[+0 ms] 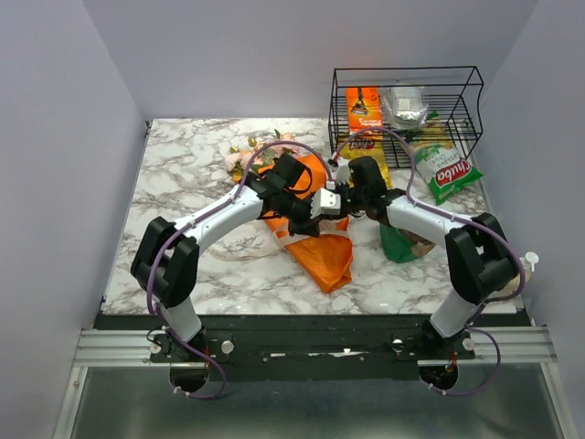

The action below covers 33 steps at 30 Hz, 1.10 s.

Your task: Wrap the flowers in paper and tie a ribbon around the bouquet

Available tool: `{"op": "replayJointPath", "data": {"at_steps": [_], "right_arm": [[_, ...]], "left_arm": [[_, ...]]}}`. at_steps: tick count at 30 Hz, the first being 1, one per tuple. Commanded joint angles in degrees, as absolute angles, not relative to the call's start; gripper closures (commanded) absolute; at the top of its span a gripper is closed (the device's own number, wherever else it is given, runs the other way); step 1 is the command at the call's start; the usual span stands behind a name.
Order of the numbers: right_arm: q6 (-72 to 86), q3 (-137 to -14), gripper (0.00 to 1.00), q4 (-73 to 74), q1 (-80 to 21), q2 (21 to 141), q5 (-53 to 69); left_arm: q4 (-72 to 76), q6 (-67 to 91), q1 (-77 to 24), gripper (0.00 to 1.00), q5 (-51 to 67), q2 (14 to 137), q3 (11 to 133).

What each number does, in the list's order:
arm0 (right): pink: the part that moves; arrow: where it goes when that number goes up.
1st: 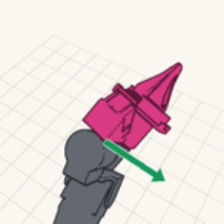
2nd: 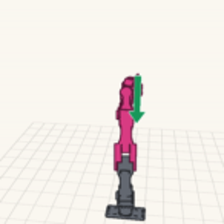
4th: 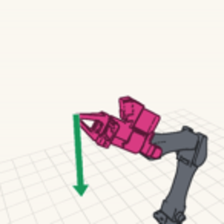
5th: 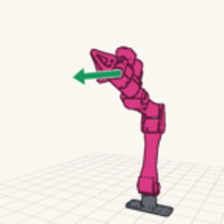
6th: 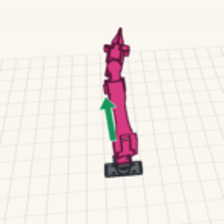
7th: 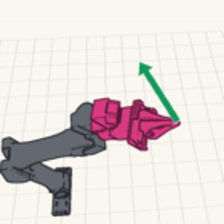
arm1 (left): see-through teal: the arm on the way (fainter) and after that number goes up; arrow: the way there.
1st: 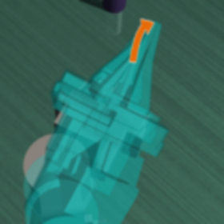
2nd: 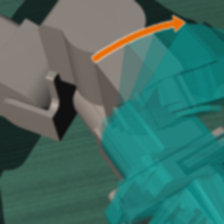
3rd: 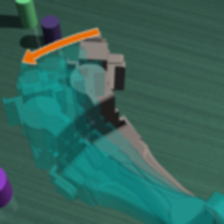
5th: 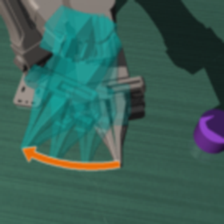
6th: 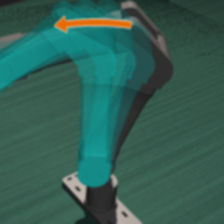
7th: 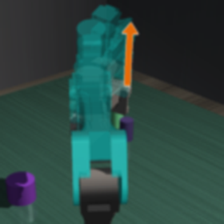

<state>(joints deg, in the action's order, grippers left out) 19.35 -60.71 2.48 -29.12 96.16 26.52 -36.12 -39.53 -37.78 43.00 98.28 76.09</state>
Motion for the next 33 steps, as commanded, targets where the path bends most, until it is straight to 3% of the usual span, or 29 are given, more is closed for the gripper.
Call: {"op": "replayJointPath", "data": {"at_steps": [1,6,8,10,12,13,16,22,27,33], "right_arm": [[16.35,-59.16,0.99,3.69,-28.92,98.88,34.34],[13.54,-53.98,0.95,5.01,-28.92,95.81,41.04],[13.1,-53.44,0.84,6.93,-28.92,94.22,40.87],[12.66,-54.49,0.66,8.87,-28.92,93.52,38.34],[12.22,-55.89,0.56,11.77,-28.92,92.2,36.31],[12.04,-57.46,0.43,12.73,-28.92,91.68,33.95],[11.16,-61.77,0.34,17.3,-28.92,89.92,27.98],[10.63,-65.56,0.26,24.17,-28.92,88.25,17.34],[12.83,-64.61,0.25,26.02,-28.92,84.04,6.87],[8.88,-55.3,0.42,16.28,-29.18,72.96,11.94]], "left_arm": [[-31.48,-33.23,-36.3,1.0,45.62,98.08,79.01],[-30.41,-32.17,-34.28,1.0,45.7,98.61,78.75],[-30.76,-33.22,-34.28,1.0,45.62,98.79,78.58],[-29.98,-33.05,-34.28,1.0,45.44,99.31,78.14],[-29.18,-32.61,-34.28,1.0,45.0,99.58,77.78],[-28.66,-32.61,-34.28,1.0,44.83,99.93,77.44],[-28.3,-32.78,-34.28,1.0,44.12,100.11,76.91],[-27.08,-31.82,-34.28,1.0,43.51,100.2,76.2],[-24.0,-27.35,-34.28,1.0,41.93,100.02,75.32],[-18.55,-19.17,-34.28,1.0,39.02,101.25,75.06]]}}
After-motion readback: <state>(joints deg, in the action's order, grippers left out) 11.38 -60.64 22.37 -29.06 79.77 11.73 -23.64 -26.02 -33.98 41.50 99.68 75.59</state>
